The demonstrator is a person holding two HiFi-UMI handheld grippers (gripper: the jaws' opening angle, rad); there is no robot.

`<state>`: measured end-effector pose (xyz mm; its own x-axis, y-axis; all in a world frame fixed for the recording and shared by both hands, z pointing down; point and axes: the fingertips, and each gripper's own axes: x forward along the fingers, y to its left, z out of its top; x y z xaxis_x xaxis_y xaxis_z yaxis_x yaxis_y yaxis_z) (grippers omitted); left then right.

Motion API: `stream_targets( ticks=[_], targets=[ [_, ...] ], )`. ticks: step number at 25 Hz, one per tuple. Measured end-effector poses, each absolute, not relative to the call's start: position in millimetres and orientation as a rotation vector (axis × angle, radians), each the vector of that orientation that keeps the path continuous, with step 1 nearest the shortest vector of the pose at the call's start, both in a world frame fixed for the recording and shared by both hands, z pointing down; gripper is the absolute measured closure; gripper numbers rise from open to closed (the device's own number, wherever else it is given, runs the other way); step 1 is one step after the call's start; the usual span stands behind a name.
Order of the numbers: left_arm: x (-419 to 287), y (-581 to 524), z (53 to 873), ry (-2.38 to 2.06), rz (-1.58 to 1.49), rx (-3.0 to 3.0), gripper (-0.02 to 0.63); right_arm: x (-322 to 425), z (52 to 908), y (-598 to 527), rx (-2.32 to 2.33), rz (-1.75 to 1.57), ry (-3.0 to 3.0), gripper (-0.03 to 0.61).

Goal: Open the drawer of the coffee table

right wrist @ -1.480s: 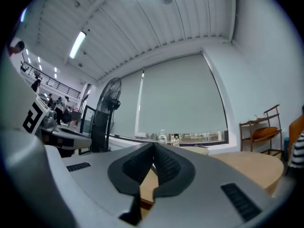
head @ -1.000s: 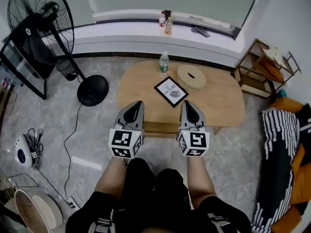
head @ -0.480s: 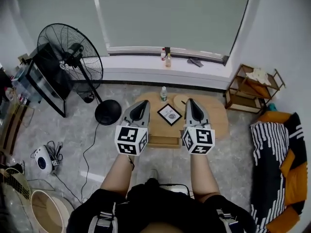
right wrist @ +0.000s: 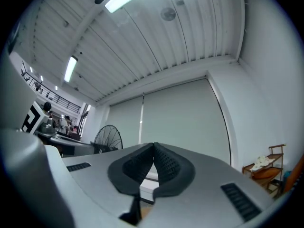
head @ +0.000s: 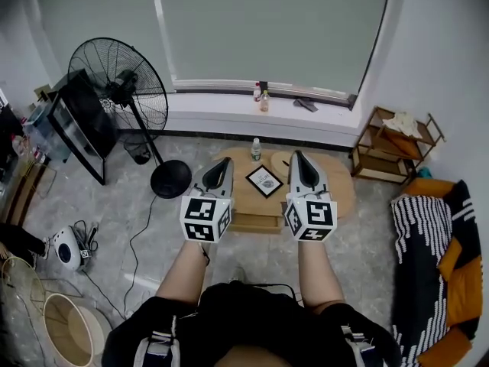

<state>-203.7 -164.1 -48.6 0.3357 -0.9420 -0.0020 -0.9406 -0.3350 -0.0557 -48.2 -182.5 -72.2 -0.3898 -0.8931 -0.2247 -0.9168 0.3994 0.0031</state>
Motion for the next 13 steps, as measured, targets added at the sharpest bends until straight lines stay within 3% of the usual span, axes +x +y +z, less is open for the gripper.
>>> stream_targets(
  ticks=[13],
  targets=[
    [-221,-150,-42,1.801,-0.073,-2.483,0.594,-67,-63,-167,-1.602,0.225,2.472,0.565]
  ],
)
